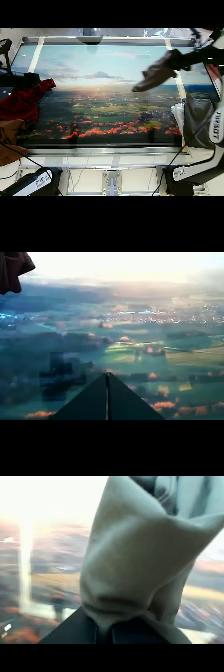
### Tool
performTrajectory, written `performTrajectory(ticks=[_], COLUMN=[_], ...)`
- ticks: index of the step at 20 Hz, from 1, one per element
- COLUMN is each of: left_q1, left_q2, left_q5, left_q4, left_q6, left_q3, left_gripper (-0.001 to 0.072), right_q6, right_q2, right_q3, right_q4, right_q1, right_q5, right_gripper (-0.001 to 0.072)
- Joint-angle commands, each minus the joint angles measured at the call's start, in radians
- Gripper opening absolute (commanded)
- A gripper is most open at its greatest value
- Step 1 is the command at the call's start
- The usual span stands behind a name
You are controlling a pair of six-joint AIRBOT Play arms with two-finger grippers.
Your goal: Fold the shirts.
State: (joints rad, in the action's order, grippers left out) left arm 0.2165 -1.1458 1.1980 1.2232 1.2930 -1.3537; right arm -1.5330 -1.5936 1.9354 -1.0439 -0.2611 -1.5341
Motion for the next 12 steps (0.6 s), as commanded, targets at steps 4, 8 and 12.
performTrajectory(ticks=[4, 8, 12], left_q1=[-0.004, -0.007, -0.007], left_q2=[-0.001, -0.001, 0.0], left_q5=[0.0, 0.001, 0.002], left_q4=[-0.058, -0.058, -0.092], left_q6=[0.0, 0.0, 0.0], left_q3=[0.0, 0.0, 0.0], left_gripper=[0.001, 0.0009, 0.0009], right_q6=[0.002, 0.07, 0.074], right_q2=[0.441, 0.732, 0.811], right_q3=[-0.47, -1.04, -1.265], right_q4=[-0.308, -0.377, -0.389], right_q1=[-0.386, -0.678, -0.908], right_q5=[-0.115, 0.058, 0.114], right_gripper=[0.0009, 0.001, 0.0277])
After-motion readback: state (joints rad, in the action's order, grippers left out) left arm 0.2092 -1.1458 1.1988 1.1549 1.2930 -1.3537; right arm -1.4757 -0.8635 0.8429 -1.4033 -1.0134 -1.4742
